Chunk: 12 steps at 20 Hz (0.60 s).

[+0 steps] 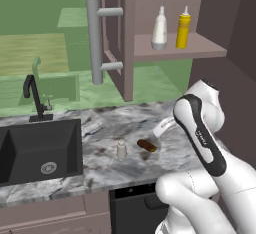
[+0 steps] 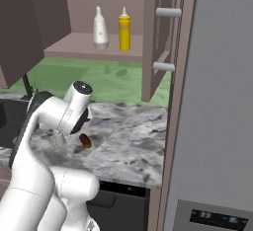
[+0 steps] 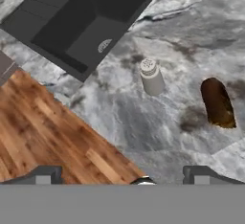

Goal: There are various items on the counter. Only move the condiments/shakers into the cabinet.

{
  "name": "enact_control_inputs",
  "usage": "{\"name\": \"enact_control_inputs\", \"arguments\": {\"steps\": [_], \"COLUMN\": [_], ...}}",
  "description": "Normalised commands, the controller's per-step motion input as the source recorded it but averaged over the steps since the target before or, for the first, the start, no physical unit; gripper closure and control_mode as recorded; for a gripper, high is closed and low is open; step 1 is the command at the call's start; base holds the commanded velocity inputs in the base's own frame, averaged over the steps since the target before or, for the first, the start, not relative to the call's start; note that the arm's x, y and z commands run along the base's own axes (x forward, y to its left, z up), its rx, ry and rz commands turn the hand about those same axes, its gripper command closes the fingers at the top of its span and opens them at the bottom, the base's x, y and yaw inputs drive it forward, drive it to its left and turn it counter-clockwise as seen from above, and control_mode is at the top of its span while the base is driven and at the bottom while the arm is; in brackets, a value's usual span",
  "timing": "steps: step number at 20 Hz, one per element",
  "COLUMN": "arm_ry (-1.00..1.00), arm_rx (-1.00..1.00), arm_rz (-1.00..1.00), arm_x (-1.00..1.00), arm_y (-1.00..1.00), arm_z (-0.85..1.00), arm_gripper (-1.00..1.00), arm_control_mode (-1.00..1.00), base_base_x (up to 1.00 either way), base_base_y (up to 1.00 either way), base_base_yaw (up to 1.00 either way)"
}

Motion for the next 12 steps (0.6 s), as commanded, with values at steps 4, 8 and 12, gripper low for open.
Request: {"name": "enact_control_inputs", "arguments": {"steps": [4,8,12], "arm_ry": [0.00,0.00,-0.03], "arm_rx": [0.11,0.12,0.13], "arm_rz": [0.42,0.35,0.31], "arm_x": [0.28,0.19,0.13], "arm_y": [0.15,0.21,0.10], "arm_z": [-0.32,-0.24,-0.13], "arm_gripper": [-1.00,-1.00,-1.00], "arm_control_mode": [-1.00,-1.00,-1.00], "base_base_x": [0.00,0.00,0.00], "base_base_y": [0.00,0.00,0.00], "base_base_yaw": [0.00,0.00,0.00]}}
